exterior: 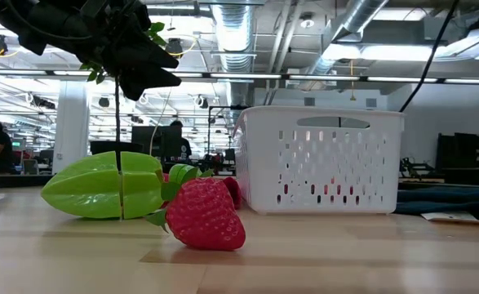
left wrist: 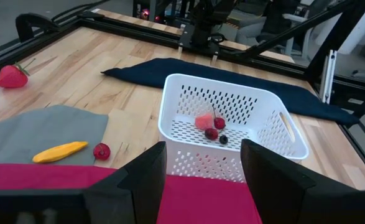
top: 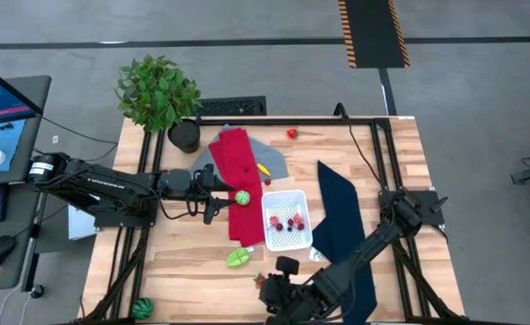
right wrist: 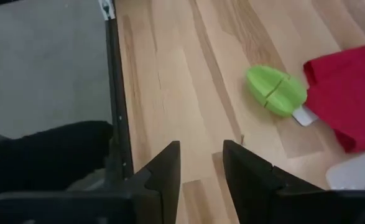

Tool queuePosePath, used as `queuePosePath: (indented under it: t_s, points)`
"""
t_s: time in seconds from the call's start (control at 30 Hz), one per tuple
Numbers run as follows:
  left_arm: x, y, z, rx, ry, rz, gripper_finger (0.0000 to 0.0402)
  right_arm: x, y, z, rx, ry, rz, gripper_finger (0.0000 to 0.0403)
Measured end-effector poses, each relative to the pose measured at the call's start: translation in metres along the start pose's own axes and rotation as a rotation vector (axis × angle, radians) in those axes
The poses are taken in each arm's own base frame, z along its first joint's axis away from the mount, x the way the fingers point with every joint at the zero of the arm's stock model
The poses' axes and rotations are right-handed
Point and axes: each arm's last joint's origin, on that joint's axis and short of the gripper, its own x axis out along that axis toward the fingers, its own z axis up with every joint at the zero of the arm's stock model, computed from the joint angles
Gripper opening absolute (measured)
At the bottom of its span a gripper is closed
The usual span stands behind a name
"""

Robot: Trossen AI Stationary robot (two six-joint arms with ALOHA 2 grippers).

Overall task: Pick and placing Produce into tupperware
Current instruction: Put the strawberry into the white bin

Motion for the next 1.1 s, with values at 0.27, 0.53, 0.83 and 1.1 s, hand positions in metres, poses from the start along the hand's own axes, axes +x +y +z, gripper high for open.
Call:
queuePosePath:
  t_s: [0.27, 0.53, 0.83, 1.1]
  points:
    - [0.0, 0.0, 0.0, 0.001, 0.004, 0.001, 0.0196, 0.049, -0.019, -0.003, 0.049, 0.117, -0.022, 0.0186]
    - [0.0, 0.0, 0.0, 0.001, 0.004, 0.001, 0.0196, 0.059, -0.03, 0.003, 0.062, 0.167, 0.006, 0.0258]
    - [0.0, 0.0, 0.0, 0.001, 0.002, 0.001, 0.0196, 0.073, -0.039, 0.004, 0.039, 0.17, -0.026, 0.0255]
    - [0.0, 0.0, 0.0, 0.001, 0.003, 0.001, 0.0196, 0.088, -0.046, 0.002, 0.002, 0.186, -0.057, 0.0255]
